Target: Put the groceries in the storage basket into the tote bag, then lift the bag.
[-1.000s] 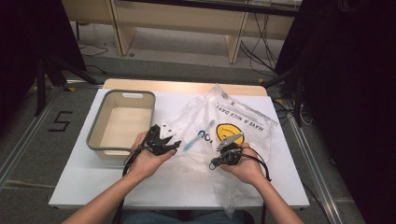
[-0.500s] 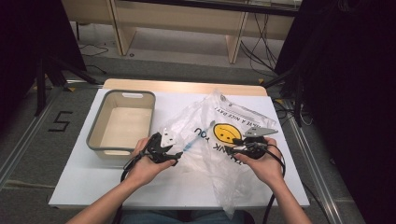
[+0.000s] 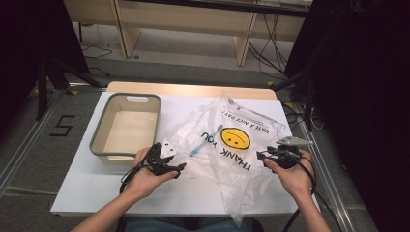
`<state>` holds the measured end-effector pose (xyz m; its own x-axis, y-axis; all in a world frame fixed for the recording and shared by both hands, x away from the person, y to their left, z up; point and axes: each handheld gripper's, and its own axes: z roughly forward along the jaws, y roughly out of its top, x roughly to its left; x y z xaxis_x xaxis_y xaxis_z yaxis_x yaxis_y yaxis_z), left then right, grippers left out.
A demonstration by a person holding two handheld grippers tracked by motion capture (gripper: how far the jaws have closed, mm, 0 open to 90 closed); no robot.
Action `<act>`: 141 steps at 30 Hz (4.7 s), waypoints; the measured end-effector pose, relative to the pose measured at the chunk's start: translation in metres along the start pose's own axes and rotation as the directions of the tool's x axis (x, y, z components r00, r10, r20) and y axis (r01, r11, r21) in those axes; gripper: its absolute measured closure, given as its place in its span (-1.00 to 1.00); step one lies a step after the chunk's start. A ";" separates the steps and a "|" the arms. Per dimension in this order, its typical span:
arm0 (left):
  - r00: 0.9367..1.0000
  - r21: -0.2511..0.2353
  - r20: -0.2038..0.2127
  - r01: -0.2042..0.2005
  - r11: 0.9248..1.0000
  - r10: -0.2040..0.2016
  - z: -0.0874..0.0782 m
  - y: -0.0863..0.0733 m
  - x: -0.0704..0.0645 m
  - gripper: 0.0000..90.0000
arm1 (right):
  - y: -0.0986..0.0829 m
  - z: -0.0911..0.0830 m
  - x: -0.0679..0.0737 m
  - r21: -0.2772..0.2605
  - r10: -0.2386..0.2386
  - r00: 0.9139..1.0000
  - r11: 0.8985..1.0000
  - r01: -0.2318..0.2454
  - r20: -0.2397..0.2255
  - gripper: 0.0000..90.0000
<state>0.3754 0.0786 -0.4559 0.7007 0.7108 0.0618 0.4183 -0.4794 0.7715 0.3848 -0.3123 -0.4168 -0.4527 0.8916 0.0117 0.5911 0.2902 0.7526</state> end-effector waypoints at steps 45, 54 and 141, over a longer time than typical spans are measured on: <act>0.998 0.047 -0.064 -0.021 0.999 0.024 0.008 0.006 -0.004 -0.19 | -0.007 0.039 -0.064 0.169 0.090 0.975 0.978 -0.126 0.205 1.00; 0.998 0.170 -0.060 0.016 0.985 -0.006 0.019 -0.004 -0.003 -0.06 | 0.007 0.053 -0.073 0.088 0.040 0.968 0.994 -0.064 0.247 0.95; 0.991 0.127 0.018 0.128 0.984 -0.132 -0.010 -0.028 -0.014 -0.54 | -0.034 -0.018 0.001 -0.183 0.015 1.000 0.983 -0.019 -0.020 -0.21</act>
<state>0.3479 0.0879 -0.4721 0.6500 0.7582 -0.0520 0.5748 -0.4457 0.6862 0.3520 -0.3271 -0.4310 -0.4573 0.8886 0.0366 0.4673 0.2051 0.8600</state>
